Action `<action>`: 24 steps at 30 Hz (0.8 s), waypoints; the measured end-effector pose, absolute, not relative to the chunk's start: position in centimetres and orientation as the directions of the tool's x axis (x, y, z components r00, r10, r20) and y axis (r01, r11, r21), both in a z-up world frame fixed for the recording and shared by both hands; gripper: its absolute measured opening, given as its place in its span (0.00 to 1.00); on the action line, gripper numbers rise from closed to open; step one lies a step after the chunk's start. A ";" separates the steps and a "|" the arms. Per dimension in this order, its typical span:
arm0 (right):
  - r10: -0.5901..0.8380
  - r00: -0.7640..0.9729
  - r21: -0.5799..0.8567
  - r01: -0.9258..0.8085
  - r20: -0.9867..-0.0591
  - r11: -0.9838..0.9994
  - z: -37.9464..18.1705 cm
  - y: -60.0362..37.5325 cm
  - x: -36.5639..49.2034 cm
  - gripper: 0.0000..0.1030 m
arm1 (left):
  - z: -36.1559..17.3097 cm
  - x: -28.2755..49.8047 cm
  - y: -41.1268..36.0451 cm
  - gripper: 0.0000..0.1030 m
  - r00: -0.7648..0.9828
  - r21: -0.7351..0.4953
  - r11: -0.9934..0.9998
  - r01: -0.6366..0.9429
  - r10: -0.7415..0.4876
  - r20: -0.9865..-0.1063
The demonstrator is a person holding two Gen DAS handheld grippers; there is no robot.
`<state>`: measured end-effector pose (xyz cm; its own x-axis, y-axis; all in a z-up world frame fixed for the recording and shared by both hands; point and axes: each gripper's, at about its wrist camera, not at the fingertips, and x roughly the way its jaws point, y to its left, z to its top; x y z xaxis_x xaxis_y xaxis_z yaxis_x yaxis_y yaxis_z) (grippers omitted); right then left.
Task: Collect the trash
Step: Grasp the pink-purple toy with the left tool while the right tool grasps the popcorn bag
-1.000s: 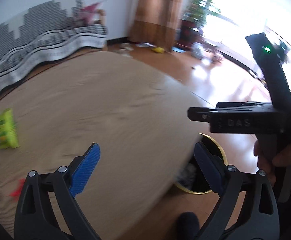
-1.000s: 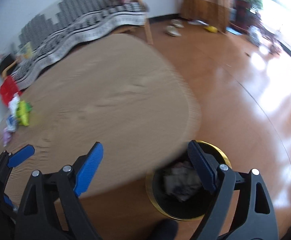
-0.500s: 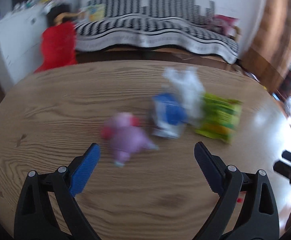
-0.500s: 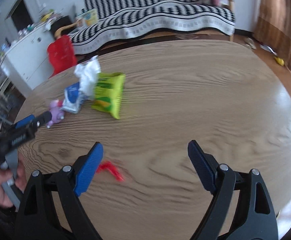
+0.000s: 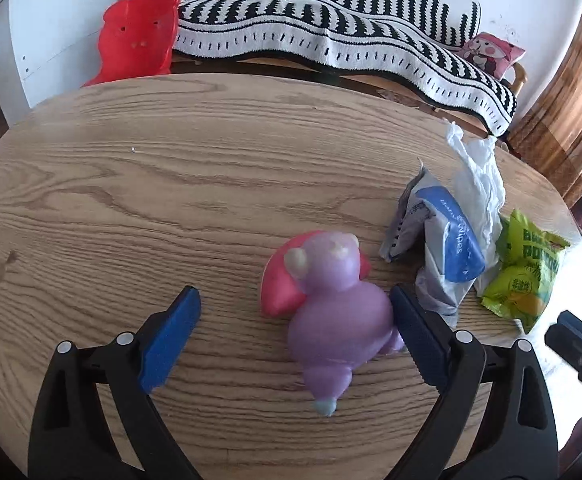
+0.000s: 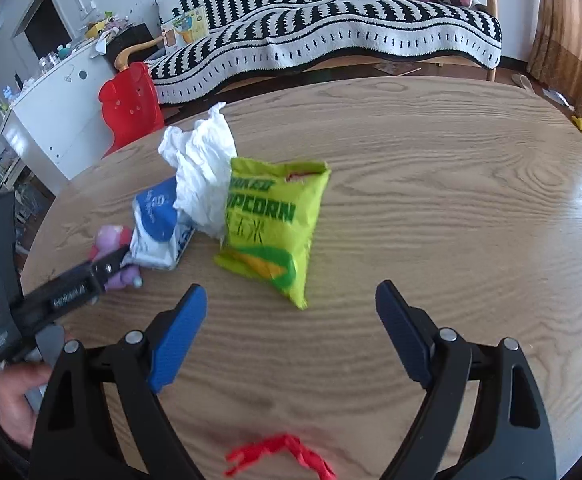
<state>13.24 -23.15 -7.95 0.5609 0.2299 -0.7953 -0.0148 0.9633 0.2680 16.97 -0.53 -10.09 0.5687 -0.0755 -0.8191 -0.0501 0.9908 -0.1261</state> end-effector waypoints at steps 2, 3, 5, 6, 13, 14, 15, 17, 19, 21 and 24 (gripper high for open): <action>0.231 0.557 0.275 -0.005 -0.798 0.961 -8.4 -23.1 14.1 0.81 | -9.9 16.9 -0.8 0.59 0.581 -0.151 0.988 -0.013 -0.116 -0.806; 0.231 0.555 0.277 -0.002 -0.799 0.961 -8.4 -23.1 14.3 0.81 | -9.7 16.8 -0.9 0.56 0.578 -0.169 0.986 0.008 -0.143 -0.804; 0.231 0.560 0.284 0.008 -0.796 0.959 -8.6 -23.2 14.9 0.81 | -9.3 16.4 -1.1 0.51 0.578 -0.146 0.989 0.005 -0.123 -0.807; 0.232 0.561 0.289 0.012 -0.795 0.957 -8.7 -23.2 15.4 0.81 | -8.9 16.1 -1.1 0.50 0.585 -0.136 0.991 0.009 -0.116 -0.803; 0.250 0.556 0.307 0.010 -0.793 0.952 -9.1 -22.2 16.9 0.72 | -6.4 14.2 -0.9 0.49 0.606 -0.108 0.994 0.019 -0.097 -0.790; 0.265 0.546 0.320 0.005 -0.795 0.947 -9.4 -22.2 16.9 0.53 | -6.3 13.9 -1.0 0.49 0.606 -0.106 0.994 0.021 -0.097 -0.790; 0.276 0.545 0.331 0.003 -0.792 0.944 -9.4 -22.1 16.8 0.47 | -6.1 13.7 -1.1 0.49 0.605 -0.103 0.994 0.027 -0.098 -0.790; 0.265 0.543 0.307 -0.015 -0.797 0.952 -9.0 -21.7 16.2 0.42 | -5.8 13.1 -1.5 0.49 0.608 -0.104 0.994 0.036 -0.104 -0.787; 0.265 0.552 0.294 -0.038 -0.790 0.955 -8.2 -21.6 15.2 0.41 | -5.4 12.6 -2.1 0.49 0.610 -0.103 0.993 0.050 -0.112 -0.784; 0.261 0.562 0.287 -0.043 -0.785 0.957 -7.4 -21.9 14.0 0.41 | -4.9 12.1 -2.9 0.49 0.616 -0.103 0.992 0.069 -0.124 -0.778; 0.247 0.588 0.276 -0.042 -0.770 0.960 -5.6 -23.8 11.3 0.41 | -4.3 11.3 -4.4 0.49 0.619 -0.106 0.989 0.102 -0.146 -0.772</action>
